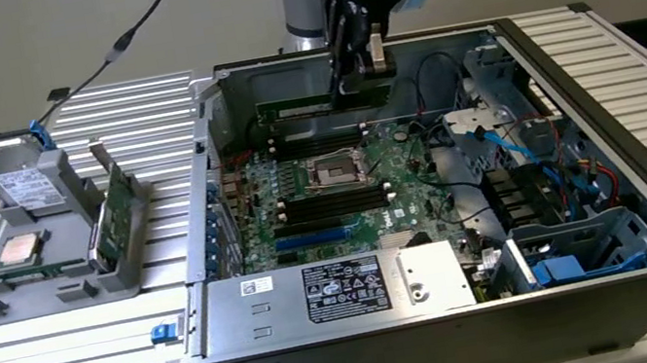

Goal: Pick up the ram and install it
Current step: 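Pick up the ram and move it above insertion slot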

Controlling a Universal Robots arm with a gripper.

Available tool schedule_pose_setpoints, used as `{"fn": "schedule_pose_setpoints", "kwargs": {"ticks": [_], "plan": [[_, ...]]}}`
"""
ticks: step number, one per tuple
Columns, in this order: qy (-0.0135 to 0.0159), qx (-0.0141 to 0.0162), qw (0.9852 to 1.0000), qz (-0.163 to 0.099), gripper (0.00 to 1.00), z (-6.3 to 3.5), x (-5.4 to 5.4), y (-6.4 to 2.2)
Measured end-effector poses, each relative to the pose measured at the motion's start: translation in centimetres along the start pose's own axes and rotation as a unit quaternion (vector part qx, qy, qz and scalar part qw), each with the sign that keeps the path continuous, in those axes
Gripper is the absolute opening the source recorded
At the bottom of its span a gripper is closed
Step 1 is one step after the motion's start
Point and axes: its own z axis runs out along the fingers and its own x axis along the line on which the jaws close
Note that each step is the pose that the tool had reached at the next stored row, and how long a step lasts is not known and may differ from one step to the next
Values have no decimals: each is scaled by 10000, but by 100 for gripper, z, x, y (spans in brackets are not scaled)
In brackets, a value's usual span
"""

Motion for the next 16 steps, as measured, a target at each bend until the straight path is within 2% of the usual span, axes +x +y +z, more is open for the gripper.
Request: {"fn": "schedule_pose_setpoints", "kwargs": {"ticks": [8,16], "plan": [[88,-7,9999,69,14,72,-11,-47],[166,-35,9998,86,14,171,-98,-119]]}}
